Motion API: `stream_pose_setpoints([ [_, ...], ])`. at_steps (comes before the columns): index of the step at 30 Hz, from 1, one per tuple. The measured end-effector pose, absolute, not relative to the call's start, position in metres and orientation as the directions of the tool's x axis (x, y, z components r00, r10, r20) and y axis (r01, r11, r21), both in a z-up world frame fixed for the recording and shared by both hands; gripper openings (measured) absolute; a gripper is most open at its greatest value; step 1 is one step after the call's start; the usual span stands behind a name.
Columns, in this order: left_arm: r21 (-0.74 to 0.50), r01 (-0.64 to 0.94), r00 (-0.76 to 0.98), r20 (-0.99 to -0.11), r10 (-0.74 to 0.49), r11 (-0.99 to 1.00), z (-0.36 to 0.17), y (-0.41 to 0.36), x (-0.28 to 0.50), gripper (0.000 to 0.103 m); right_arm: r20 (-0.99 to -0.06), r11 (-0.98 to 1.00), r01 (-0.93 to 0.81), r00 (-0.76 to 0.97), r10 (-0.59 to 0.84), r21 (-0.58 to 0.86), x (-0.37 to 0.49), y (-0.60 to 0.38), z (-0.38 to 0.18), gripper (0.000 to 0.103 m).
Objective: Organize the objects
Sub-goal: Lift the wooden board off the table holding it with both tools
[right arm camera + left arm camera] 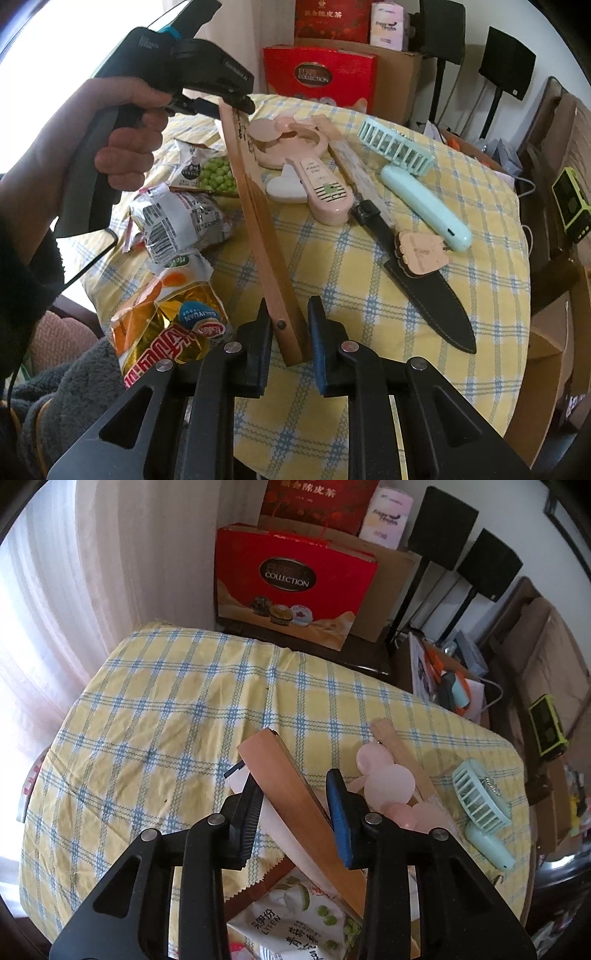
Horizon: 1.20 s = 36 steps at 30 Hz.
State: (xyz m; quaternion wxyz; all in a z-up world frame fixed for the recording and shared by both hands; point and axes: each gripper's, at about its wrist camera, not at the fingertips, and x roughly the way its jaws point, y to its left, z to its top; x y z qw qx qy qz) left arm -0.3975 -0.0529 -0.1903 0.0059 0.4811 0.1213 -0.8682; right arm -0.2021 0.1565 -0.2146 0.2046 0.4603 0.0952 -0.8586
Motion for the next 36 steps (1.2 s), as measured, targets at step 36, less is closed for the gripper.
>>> stream_pose_setpoints([
  [36,-0.212,0.119,-0.605,-0.790,0.098,-0.970,-0.140,-0.055,-0.376,0.032,-0.789,-0.900,0.434,-0.546,-0.282,0.022,-0.187,0.162,-0.183,0.017],
])
